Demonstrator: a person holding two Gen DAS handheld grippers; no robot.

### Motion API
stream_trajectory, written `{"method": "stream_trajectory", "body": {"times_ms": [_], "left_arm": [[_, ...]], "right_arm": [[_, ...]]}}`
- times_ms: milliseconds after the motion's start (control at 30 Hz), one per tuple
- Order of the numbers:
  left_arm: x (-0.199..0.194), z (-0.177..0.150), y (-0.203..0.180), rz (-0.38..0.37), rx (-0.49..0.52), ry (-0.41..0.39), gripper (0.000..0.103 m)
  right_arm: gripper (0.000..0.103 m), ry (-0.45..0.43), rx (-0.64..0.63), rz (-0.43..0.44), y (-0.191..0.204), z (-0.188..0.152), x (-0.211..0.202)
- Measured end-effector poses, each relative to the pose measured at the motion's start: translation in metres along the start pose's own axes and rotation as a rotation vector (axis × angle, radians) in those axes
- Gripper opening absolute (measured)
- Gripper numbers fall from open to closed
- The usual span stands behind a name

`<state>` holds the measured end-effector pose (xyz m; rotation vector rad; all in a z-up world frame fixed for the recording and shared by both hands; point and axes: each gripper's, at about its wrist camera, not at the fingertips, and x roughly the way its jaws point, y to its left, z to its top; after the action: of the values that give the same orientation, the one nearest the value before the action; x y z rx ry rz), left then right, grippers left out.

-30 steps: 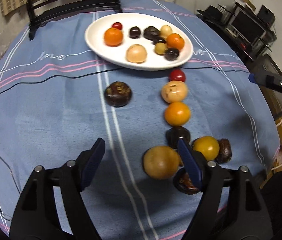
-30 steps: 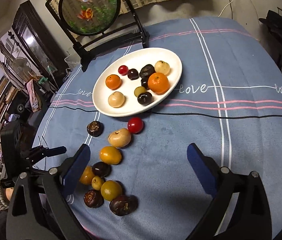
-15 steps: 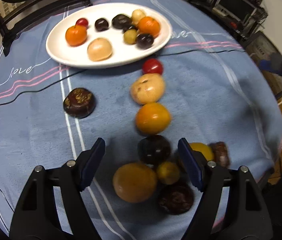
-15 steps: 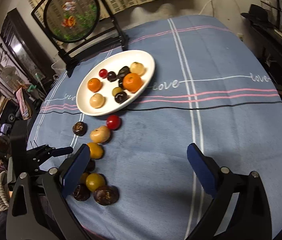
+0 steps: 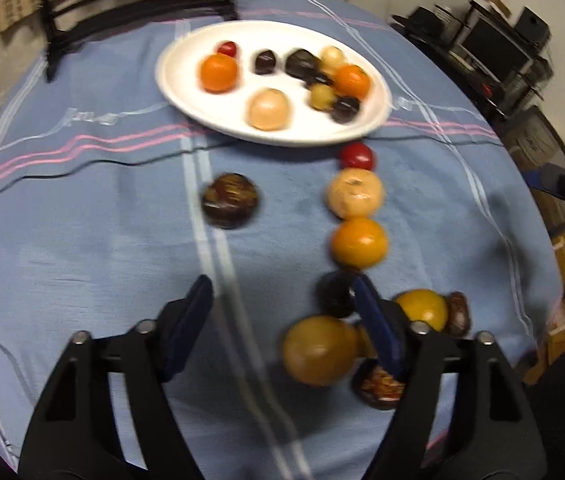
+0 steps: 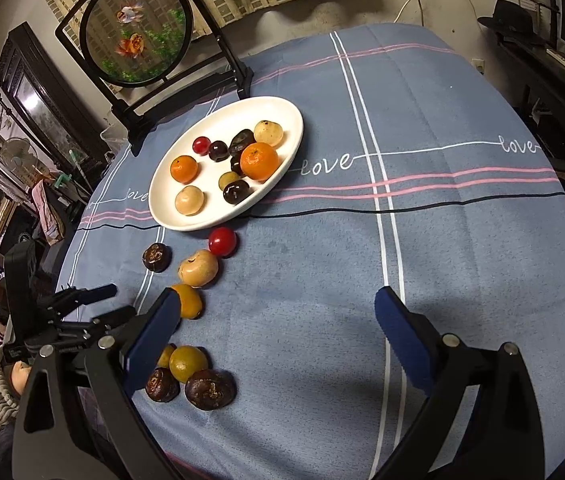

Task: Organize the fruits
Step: 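Grasp the dark plum with the left tool, then grasp the large brown fruit with the right tool while the left tool holds the plum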

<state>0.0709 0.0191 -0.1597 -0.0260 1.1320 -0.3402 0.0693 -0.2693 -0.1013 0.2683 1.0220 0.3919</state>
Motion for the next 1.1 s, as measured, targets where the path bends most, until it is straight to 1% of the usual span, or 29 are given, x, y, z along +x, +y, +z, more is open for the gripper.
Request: {"method": "stream_trajectory", "body": {"times_ms": [33,133,200,267,400,433,467,533,633,667,767,800,933,1000,1033,1100], "left_arm": [[0.004,0.0,-0.008,-0.028,0.018,0.014,0.064],[0.015,-0.001,-0.027,-0.042,0.091,0.049,0.061],[0.022,-0.001,-0.031,-0.052,0.106,0.07,0.052],[0.029,0.001,-0.03,-0.068,0.101,0.094,0.038],[0.036,0.002,-0.03,-0.072,0.099,0.109,0.037],[0.036,0.003,-0.03,-0.069,0.1,0.108,0.033],[0.036,0.003,-0.029,-0.063,0.097,0.103,0.031],[0.033,0.004,-0.028,-0.066,0.081,0.089,0.03],[0.017,0.005,-0.018,-0.053,0.049,0.041,0.03],[0.011,0.005,-0.013,-0.053,0.028,0.03,0.03],[-0.001,0.003,0.001,-0.039,-0.018,0.007,0.03],[-0.003,0.001,0.004,-0.033,-0.03,0.003,0.03],[-0.009,-0.011,0.019,-0.02,-0.085,0.001,0.03],[-0.011,-0.018,0.022,-0.016,-0.106,0.001,0.03],[-0.011,-0.021,0.023,-0.016,-0.114,0.002,0.03],[-0.011,-0.027,0.024,-0.013,-0.128,0.004,0.03]], "right_arm": [[0.098,0.003,-0.002,-0.001,0.001,0.0,0.0],[0.098,0.01,-0.006,-0.005,0.001,0.0,0.001],[0.098,0.012,-0.002,-0.007,0.0,-0.001,0.001],[0.098,0.012,0.003,-0.009,-0.002,-0.001,0.001],[0.098,0.014,0.013,-0.015,-0.005,-0.003,0.001],[0.098,0.014,0.017,-0.017,-0.006,-0.003,0.0],[0.098,0.014,0.022,-0.017,-0.007,-0.004,0.0],[0.098,0.018,0.032,-0.013,-0.008,-0.004,0.001],[0.098,0.025,0.015,0.007,-0.004,-0.005,0.003],[0.098,0.029,-0.007,0.011,-0.001,-0.005,0.005],[0.098,0.043,-0.192,-0.023,0.023,-0.009,0.008],[0.098,0.065,-0.281,-0.015,0.035,-0.016,0.012],[0.098,0.133,-0.454,0.063,0.056,-0.047,0.026],[0.098,0.162,-0.514,0.078,0.061,-0.06,0.036],[0.097,0.166,-0.523,0.084,0.062,-0.063,0.039],[0.091,0.181,-0.521,0.114,0.061,-0.064,0.044]]}}
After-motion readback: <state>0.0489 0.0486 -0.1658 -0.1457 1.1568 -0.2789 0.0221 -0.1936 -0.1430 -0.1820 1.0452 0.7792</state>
